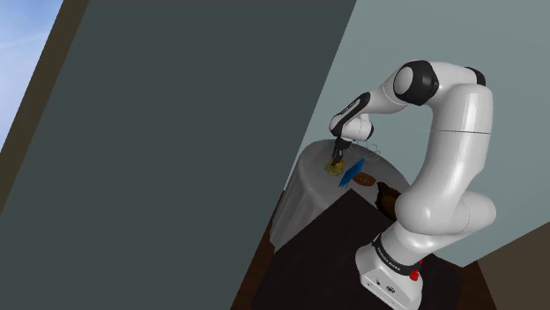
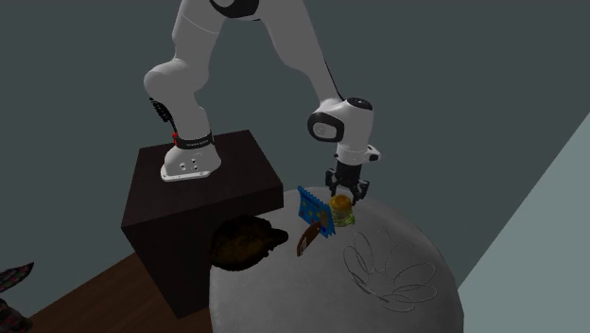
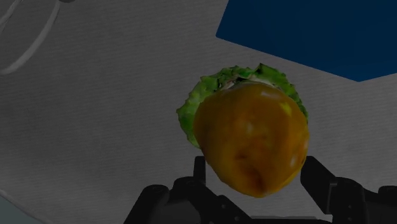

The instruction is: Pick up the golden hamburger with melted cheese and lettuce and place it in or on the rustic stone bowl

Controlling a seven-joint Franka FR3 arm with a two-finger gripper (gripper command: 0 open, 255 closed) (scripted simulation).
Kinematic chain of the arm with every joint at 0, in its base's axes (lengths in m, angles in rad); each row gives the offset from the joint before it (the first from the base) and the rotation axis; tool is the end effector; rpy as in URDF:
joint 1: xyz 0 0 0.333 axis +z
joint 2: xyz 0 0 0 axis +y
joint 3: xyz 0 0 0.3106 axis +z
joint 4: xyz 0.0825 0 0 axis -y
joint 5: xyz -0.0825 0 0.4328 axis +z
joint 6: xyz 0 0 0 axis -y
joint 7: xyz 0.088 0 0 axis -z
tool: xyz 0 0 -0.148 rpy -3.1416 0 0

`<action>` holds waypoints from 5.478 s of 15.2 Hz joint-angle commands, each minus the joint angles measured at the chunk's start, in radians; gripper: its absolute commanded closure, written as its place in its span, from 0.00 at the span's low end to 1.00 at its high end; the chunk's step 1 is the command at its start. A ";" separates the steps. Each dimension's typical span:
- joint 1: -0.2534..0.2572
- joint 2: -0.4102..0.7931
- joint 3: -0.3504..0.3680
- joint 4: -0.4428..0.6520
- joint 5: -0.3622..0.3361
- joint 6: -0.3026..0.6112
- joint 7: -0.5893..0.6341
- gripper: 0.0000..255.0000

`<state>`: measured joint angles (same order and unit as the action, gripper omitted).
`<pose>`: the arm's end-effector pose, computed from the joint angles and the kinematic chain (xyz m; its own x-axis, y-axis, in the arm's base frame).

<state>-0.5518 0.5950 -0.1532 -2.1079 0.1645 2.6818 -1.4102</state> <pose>0.4399 -0.3899 0.0418 0.8348 0.5503 -0.0154 0.5503 -0.8350 -0.0058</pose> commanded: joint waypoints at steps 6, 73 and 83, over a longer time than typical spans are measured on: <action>0.000 -0.001 -0.001 0.000 0.000 -0.001 0.000 1.00; -0.270 -0.885 -0.396 -0.580 -0.419 -0.260 -0.331 1.00; -0.231 -0.727 -0.438 -0.614 -0.342 -0.076 -0.389 1.00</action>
<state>-0.7873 -0.1475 -0.5877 -2.7201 -0.1879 2.5883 -1.7918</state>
